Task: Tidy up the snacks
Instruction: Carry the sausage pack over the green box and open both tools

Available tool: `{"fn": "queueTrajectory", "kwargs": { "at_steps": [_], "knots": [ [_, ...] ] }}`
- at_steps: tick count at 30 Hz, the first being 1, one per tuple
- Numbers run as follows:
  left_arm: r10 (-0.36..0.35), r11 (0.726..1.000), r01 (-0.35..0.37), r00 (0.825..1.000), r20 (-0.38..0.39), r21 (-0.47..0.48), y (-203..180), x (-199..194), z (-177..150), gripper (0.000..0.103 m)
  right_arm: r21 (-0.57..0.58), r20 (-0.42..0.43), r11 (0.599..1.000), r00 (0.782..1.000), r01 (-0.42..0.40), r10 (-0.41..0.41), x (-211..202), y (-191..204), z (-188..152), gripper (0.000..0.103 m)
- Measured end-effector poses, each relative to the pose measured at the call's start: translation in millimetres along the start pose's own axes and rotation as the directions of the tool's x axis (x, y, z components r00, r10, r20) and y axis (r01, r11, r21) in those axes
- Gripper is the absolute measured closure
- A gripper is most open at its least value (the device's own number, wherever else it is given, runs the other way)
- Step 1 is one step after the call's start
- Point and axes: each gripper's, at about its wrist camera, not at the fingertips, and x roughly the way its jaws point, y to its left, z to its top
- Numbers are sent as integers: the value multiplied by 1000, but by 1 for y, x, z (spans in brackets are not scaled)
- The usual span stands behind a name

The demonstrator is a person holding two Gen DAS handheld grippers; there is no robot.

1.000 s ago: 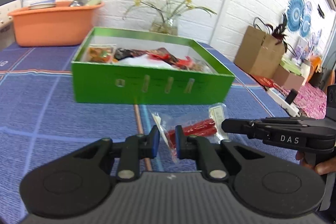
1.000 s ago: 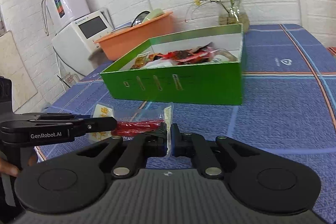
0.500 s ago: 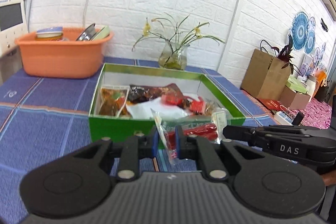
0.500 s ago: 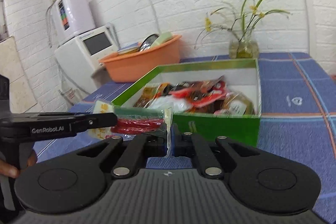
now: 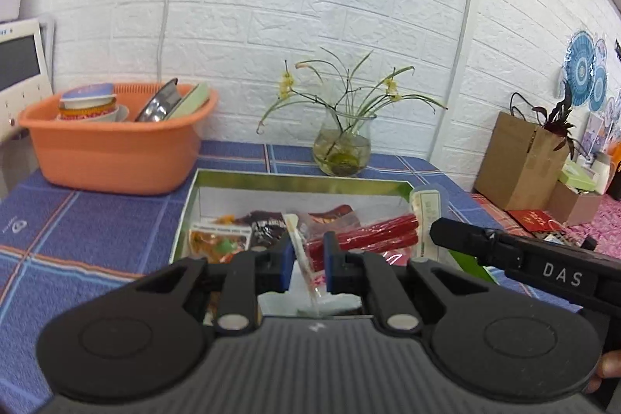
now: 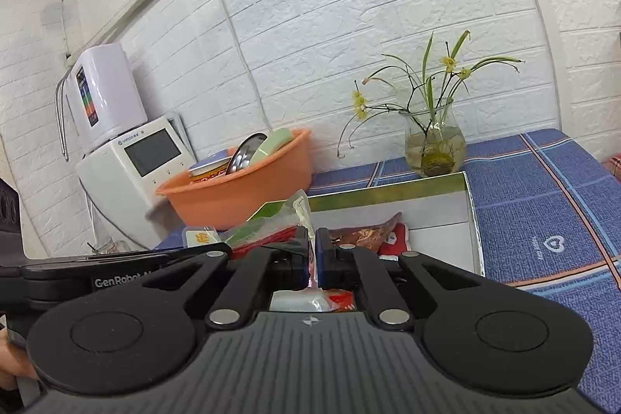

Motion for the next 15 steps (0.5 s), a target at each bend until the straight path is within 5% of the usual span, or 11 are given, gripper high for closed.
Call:
{"fn": "queueTrajectory", "kwargs": {
  "at_steps": [10,15],
  "knots": [
    [52,999,-53,998,41,4,-3,32,4,96,196,51,981,999,-3,-7,18,-20,-5,95],
    [60,998,-60,998,33,10,-4,41,-4,96,155,21,988,999,24,-27,26,-20,-11,95]
  ]
}}
